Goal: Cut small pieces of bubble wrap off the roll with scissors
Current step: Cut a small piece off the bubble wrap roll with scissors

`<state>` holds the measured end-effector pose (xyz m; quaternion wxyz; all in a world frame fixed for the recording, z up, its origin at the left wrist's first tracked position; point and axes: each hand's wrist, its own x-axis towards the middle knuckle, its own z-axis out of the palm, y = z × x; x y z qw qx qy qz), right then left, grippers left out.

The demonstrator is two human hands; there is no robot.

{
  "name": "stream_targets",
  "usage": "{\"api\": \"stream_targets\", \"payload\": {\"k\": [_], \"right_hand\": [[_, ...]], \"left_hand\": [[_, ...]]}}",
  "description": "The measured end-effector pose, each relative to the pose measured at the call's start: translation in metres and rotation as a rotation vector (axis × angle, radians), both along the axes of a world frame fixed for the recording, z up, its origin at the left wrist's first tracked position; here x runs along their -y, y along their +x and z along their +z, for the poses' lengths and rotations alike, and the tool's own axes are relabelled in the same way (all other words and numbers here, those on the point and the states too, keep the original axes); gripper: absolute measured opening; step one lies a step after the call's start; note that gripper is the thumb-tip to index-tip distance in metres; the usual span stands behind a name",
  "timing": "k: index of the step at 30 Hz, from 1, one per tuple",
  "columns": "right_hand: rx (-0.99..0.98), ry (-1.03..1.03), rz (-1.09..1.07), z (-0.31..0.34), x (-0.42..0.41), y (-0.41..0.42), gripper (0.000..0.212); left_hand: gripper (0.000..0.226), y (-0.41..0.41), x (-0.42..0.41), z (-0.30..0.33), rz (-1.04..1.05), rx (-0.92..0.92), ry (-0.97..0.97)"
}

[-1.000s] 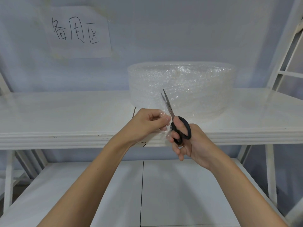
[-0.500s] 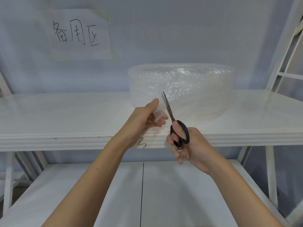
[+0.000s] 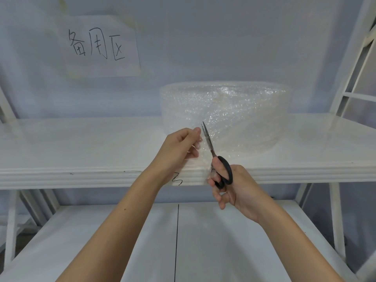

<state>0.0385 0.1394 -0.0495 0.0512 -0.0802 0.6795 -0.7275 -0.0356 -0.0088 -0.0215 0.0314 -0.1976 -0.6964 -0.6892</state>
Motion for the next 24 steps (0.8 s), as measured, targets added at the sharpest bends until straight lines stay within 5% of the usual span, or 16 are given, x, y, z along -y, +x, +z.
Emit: {"api": "stream_targets", "payload": {"k": [24], "right_hand": [[0.06, 0.055, 0.043, 0.0034, 0.0017, 0.0039, 0.058]], "left_hand": [[0.024, 0.0005, 0.0024, -0.0008, -0.026, -0.043, 0.026]]}}
